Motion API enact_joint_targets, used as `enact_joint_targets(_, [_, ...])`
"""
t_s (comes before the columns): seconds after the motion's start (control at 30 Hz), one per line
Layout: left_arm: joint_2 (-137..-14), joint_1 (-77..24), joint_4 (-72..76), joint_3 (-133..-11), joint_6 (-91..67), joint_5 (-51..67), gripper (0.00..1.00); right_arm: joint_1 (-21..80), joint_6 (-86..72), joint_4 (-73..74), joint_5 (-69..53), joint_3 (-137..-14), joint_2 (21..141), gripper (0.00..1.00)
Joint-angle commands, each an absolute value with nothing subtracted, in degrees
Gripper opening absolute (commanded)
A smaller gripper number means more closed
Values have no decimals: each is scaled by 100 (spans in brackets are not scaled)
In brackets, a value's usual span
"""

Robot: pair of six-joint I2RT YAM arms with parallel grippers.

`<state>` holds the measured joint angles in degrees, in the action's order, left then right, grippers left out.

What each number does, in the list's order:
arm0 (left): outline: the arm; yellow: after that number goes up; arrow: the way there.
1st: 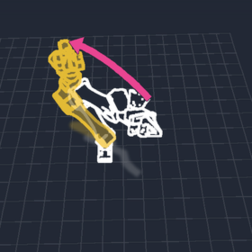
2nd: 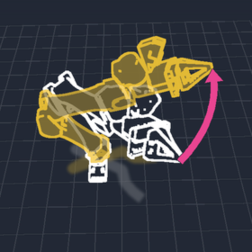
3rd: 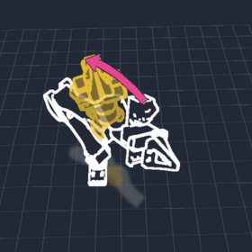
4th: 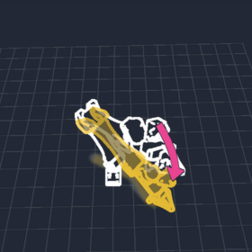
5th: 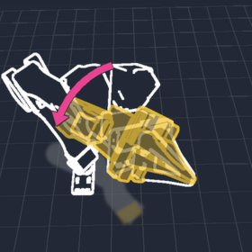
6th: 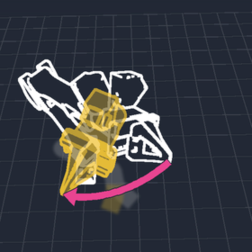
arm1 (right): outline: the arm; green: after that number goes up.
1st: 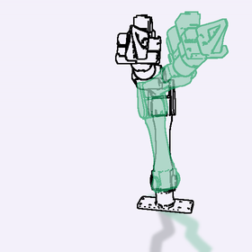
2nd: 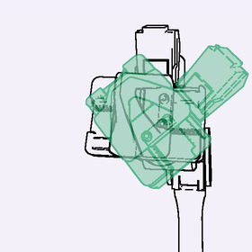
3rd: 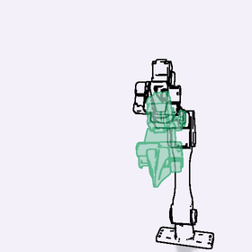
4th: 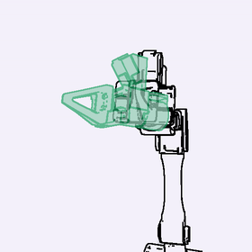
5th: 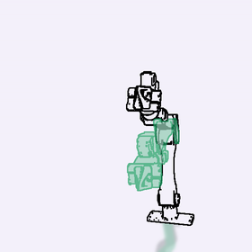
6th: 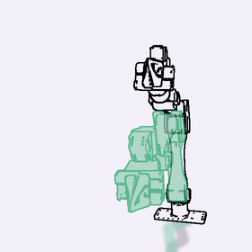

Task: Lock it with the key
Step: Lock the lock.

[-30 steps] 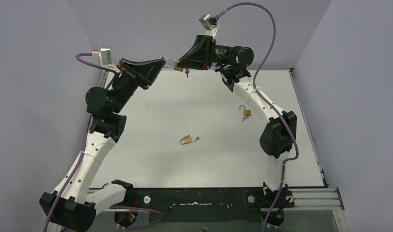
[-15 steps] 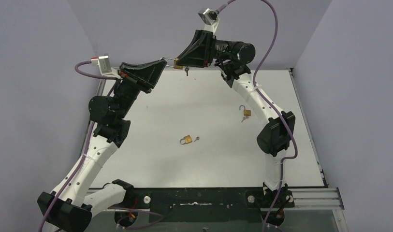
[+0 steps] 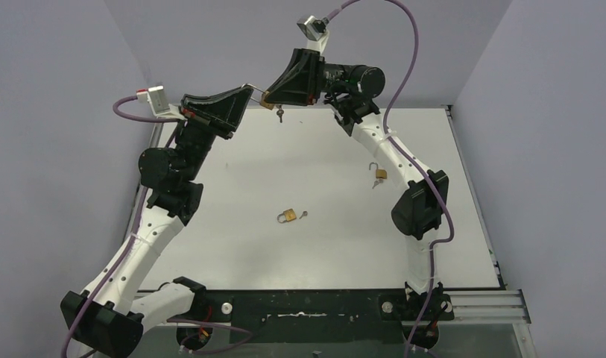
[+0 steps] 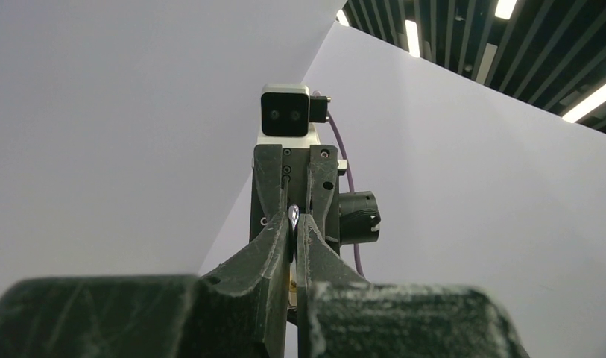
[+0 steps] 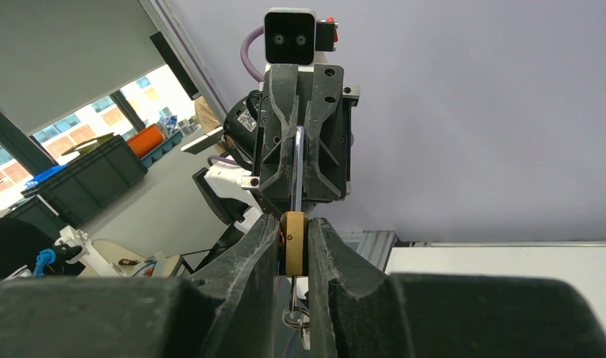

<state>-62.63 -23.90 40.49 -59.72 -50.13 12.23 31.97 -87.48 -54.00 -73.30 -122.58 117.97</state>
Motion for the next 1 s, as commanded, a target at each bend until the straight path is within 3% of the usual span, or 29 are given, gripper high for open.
enact_joint_targets(0.0, [-6644, -2253, 2764, -5868, -4892, 2368, 0, 3583, -8446, -5372, -6871, -12225, 11325, 0])
enact_joint_targets(0.07, [-6672, -1919, 2892, -5957, -5045, 2616, 0, 3417, -8134, -5165, -6784, -11954, 11105, 4])
enact_joint_targets(0.17, [-6798, -1644, 3072, -6241, -5225, 3077, 0, 3179, -7580, -4845, -6680, -11506, 10741, 43])
enact_joint_targets(0.23, [-6896, -1580, 3121, -6442, -5272, 3302, 0, 3038, -7312, -4778, -6630, -11203, 10519, 57])
enact_joint_targets(0.47, [-7266, -1540, 3625, -6971, -5605, 3781, 0, 2519, -7137, -5089, -6469, -10555, 10039, 66])
enact_joint_targets(0.97, [-7835, -1539, 4307, -8064, -6362, 4040, 0, 2188, -6155, -5394, -6063, -8335, 8698, 74])
